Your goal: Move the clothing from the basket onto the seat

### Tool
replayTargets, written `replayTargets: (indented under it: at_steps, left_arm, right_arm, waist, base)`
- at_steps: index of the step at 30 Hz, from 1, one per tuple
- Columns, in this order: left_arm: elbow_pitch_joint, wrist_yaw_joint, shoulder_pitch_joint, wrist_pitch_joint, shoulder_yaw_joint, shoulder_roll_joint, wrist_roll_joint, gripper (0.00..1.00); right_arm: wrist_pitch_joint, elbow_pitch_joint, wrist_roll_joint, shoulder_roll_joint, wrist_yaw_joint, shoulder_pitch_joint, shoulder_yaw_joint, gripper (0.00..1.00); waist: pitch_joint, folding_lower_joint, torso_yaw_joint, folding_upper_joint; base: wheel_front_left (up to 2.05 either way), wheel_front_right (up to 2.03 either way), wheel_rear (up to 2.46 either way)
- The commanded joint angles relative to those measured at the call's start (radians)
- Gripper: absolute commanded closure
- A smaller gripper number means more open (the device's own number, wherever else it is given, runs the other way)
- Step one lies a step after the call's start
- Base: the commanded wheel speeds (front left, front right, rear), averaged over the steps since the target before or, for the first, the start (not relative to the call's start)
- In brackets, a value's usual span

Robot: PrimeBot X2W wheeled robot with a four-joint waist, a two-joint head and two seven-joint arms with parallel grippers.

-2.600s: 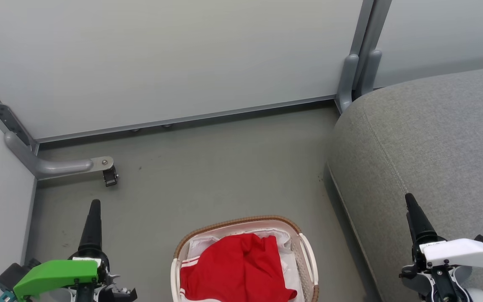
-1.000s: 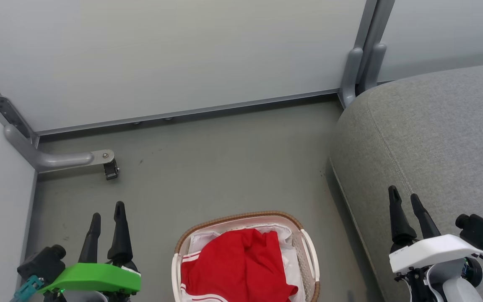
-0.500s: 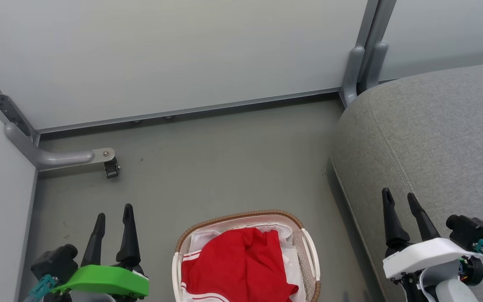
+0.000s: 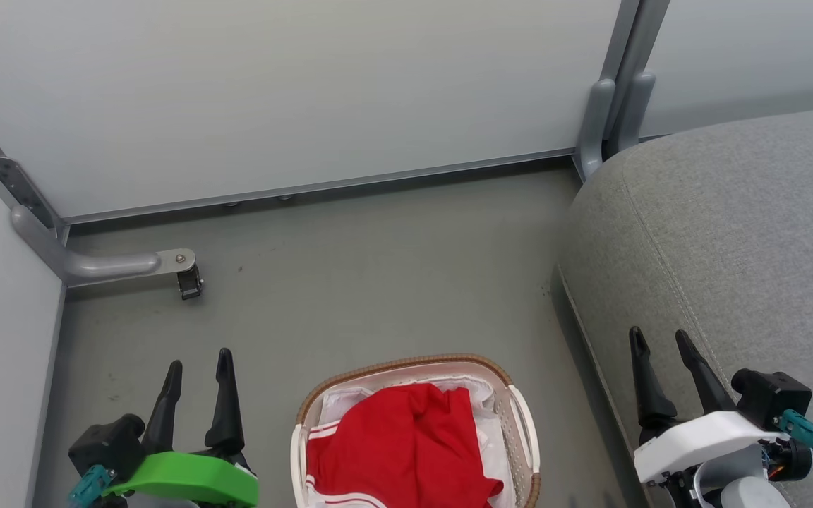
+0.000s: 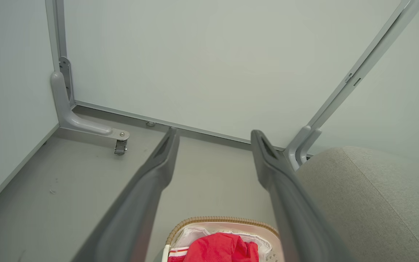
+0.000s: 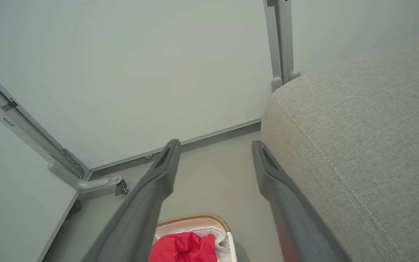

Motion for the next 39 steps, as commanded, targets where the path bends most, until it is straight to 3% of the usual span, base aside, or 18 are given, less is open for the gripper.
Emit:
replayTargets:
  at_steps: [1,22,39]
  left_arm:
    - [0.000,0.005,0.016,-0.008,-0.003,0.007,0.027,0.00]
    - [0.031,0.014,0.038,-0.047,-0.028,0.008,0.142,0.00]
    - [0.043,0.014,0.033,-0.044,-0.028,0.008,0.128,0.00]
  right_arm:
    - [-0.009,0.000,-0.022,-0.006,0.000,0.009,0.002,0.00]
    - [-0.046,0.008,-0.154,-0.008,0.000,0.028,0.026,0.00]
    - [-0.046,0.006,-0.137,-0.008,0.000,0.029,0.025,0.00]
  waist:
    - [0.000,0.0000,0.000,0.0000]
    - [-0.005,0.0000,0.004,0.0000]
    - [-0.002,0.0000,0.002,0.0000]
  base:
    - [0.00,0.00,0.00]
    - [0.00,0.00,0.00]
    - [0.00,0.00,0.00]
